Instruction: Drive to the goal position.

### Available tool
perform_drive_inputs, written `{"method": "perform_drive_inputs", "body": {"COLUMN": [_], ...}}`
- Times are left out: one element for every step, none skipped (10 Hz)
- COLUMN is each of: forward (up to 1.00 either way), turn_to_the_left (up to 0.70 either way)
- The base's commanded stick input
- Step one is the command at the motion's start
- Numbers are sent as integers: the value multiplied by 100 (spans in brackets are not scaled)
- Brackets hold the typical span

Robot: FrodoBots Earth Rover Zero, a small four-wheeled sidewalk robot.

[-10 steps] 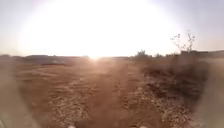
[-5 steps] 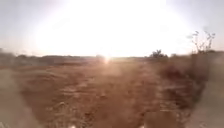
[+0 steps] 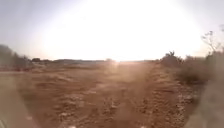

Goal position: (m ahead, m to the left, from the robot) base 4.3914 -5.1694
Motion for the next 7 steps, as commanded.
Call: {"method": "perform_drive_inputs", "body": {"forward": [70,70,70,70,70,70,70], "turn_to_the_left": [0,0,0,0,0,0,0]}}
